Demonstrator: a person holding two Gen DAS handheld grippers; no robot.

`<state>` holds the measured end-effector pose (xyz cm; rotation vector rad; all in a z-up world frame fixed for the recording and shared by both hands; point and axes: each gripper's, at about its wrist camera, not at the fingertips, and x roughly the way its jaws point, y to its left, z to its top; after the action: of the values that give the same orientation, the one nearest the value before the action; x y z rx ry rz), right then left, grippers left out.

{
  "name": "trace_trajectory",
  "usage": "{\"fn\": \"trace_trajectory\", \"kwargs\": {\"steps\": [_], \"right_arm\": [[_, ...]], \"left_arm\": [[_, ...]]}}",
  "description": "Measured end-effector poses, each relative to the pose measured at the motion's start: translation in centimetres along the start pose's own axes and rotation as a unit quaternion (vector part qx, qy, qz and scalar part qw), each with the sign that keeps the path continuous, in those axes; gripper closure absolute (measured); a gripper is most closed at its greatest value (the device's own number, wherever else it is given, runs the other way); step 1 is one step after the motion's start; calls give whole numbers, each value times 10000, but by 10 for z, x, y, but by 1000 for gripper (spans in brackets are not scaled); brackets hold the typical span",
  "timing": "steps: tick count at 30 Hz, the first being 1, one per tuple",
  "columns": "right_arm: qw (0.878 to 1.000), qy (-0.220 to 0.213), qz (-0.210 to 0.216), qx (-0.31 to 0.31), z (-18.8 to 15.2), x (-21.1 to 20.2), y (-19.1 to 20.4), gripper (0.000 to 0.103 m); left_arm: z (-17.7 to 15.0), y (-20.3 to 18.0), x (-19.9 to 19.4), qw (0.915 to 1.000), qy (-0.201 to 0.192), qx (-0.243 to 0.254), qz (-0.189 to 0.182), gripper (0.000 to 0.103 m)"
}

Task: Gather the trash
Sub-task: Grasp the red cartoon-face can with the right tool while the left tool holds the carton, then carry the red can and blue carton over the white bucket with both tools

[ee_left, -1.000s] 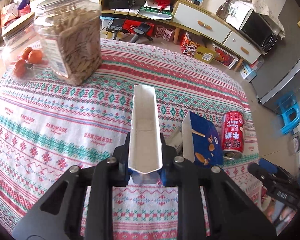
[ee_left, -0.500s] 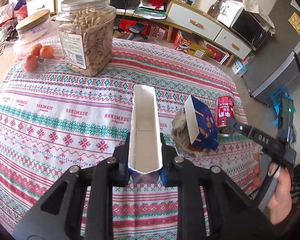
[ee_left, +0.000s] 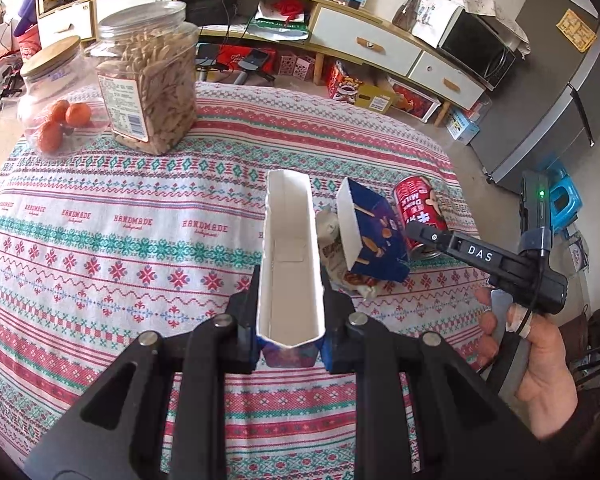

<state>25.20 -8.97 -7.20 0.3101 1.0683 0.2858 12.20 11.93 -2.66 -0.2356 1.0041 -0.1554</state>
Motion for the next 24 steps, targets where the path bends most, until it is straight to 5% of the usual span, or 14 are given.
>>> {"fn": "trace_trajectory", "kwargs": {"steps": [24], "right_arm": [[9978, -106, -344, -550, -69, -116, -21, 49]], "left_arm": [[-21, -67, 6, 9975, 97, 514, -478, 79]]}}
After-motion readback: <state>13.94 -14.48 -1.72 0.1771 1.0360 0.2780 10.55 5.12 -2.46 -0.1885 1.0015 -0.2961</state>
